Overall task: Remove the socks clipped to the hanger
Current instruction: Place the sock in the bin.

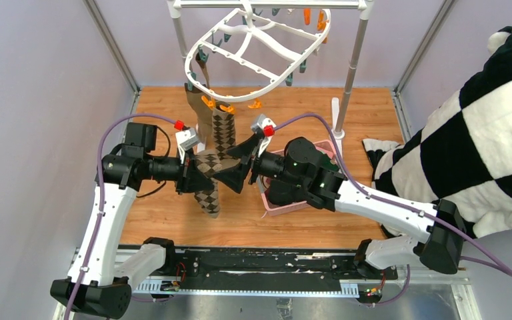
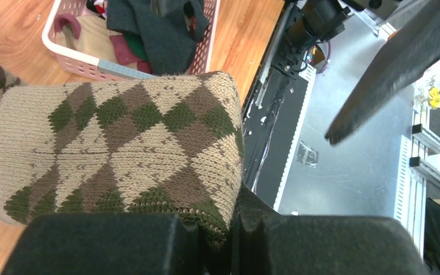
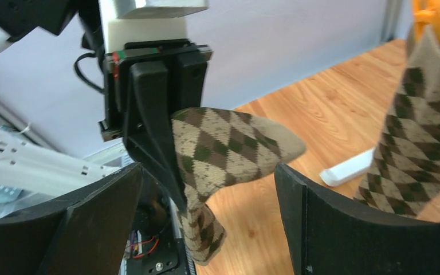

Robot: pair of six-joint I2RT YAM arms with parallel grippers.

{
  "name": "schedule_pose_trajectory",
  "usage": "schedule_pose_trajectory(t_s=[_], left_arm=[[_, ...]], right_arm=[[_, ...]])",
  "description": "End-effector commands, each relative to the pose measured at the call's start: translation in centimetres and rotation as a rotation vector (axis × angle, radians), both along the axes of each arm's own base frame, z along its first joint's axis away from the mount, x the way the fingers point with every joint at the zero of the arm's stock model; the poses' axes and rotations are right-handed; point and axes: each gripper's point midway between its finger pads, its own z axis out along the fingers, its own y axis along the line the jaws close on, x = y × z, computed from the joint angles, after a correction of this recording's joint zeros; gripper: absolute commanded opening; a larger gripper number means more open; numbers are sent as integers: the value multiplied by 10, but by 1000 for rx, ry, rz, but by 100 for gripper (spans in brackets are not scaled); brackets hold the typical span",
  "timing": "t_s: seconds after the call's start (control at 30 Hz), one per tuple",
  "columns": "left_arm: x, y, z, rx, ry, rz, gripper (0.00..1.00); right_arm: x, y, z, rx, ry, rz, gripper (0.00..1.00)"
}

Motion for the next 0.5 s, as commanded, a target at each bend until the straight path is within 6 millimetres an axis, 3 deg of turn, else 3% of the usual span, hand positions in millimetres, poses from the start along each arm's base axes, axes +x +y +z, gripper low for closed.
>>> schedule_pose_trajectory(t_s=[0.0,0.13,0.23,0.3,0.4,0.47], left_arm=[[-8,-4,11,-25,-42,-35,0],[-11,-4,15,-31,-56,-36,0],[-12,-4,16,-29,-65,-32,2],[-14,-3,16,-27,-76,-31,16],[-15,-2,15,-19,-96,-28,47],[-17,0,14,-10,-116,-25,63]], right_arm=[[-26,18,12,36,-77,205,88],[-28,36,5,21,-19,270,79],[-28,41,5,31,41,300,59],[-24,38,6,48,90,301,39],[-16,25,10,99,144,272,11],[-11,13,13,130,168,244,3]])
